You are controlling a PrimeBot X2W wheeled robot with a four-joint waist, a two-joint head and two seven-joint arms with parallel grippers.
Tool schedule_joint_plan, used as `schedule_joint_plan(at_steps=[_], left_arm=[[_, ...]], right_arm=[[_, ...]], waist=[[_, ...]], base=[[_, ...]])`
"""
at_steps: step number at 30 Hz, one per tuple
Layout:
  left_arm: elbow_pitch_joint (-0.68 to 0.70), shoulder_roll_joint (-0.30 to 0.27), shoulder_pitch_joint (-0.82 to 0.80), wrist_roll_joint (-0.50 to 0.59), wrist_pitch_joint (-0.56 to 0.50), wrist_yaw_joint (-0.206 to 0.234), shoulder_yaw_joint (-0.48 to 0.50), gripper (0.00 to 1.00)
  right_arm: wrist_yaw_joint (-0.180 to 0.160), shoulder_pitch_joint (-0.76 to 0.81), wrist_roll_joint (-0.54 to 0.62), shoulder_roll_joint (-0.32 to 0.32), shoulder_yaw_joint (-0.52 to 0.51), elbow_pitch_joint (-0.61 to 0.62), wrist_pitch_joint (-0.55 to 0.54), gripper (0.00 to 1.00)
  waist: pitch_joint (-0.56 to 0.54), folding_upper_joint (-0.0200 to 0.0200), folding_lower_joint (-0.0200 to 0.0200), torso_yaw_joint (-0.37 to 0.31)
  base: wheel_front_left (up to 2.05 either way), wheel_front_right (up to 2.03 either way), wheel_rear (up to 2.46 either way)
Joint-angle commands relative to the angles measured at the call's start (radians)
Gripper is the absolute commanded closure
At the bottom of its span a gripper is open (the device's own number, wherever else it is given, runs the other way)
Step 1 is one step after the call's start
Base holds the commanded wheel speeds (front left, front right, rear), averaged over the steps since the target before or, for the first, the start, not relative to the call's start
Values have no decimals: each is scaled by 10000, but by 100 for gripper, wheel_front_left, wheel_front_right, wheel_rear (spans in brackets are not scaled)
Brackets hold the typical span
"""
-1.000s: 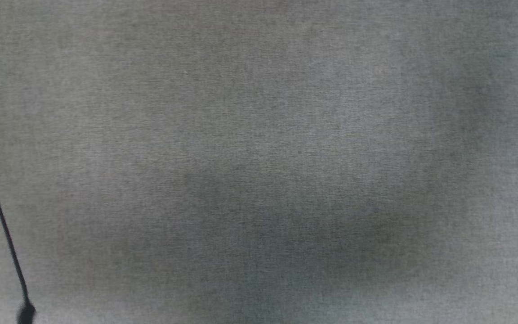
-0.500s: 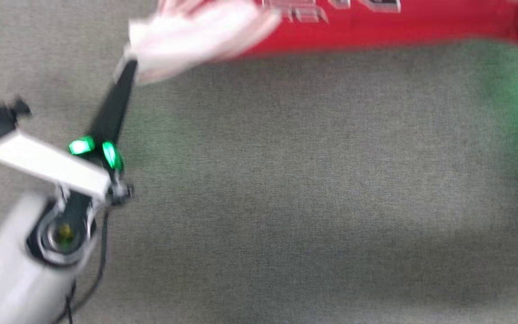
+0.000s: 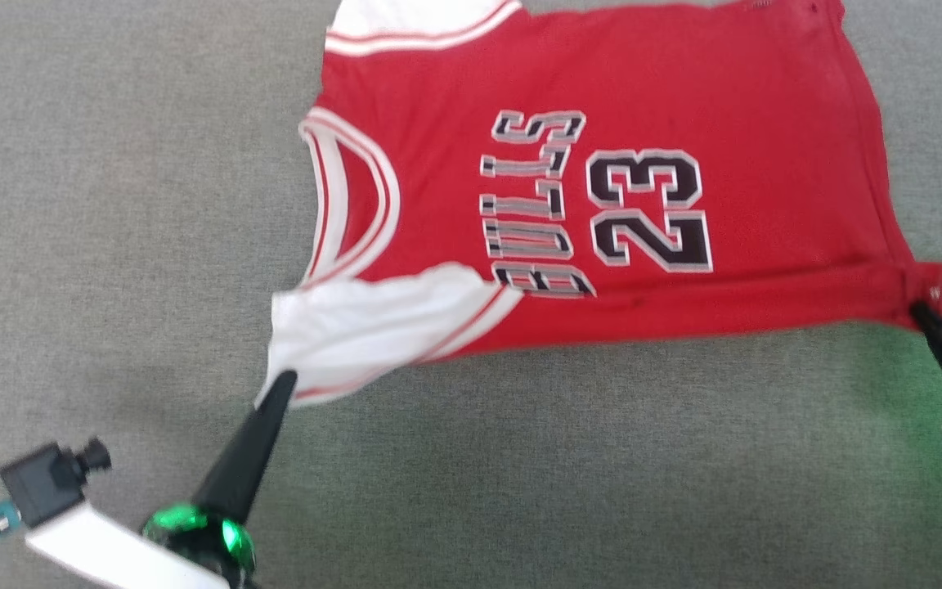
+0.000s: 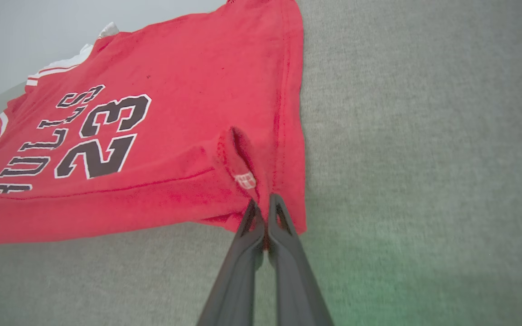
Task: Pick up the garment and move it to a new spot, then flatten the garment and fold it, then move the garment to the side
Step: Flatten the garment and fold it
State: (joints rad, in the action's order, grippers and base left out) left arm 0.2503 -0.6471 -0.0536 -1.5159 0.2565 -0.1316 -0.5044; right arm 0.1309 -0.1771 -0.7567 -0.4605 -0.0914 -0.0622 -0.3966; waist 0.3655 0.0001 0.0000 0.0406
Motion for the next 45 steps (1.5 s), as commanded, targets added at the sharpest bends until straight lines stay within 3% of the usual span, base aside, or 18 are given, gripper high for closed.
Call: schedule_joint_plan(at_steps=[1,8,14,20,25,37,45], left_arm=[[134,4,206,109,61,28,68,100],[1309,271,2012,427,92,28,810,100],[1462,81,822,363,-207,26,514,100],[560,63,-1280,53,-983,26,278,100],[-391,363,-2560,-103,-921,26,393,100],[-2388,992,-3766,-113,-583,26,183,100],[-3901,944,-4082,345,-455,40,-594,100]], right_arm=[[-6,236,54,111,-157,185,-95,100],[-5,2161,420,1132,-1414,2364,-1312,100],[-3,1837,589,1684,-1739,2905,-1807,100],[-3,575,665,1624,-1531,2201,-1969,100],[-3,-530,747,1597,-1442,1279,-1566,100],[-5,-1767,612,1405,-808,-385,-564,100],[-17,-2026,594,1266,-233,-1336,24,100]], waist=[[-63,-1,0,-7],[-207,-1,0,-49],[-163,-1,0,-91],[105,-1,0,-265],[435,-1,0,-442],[1409,-1,0,-458],[1623,-1,0,-402]], base=[[0,0,0],[0,0,0],[0,0,0],[0,0,0],[0,0,0],[0,0,0],[0,0,0]])
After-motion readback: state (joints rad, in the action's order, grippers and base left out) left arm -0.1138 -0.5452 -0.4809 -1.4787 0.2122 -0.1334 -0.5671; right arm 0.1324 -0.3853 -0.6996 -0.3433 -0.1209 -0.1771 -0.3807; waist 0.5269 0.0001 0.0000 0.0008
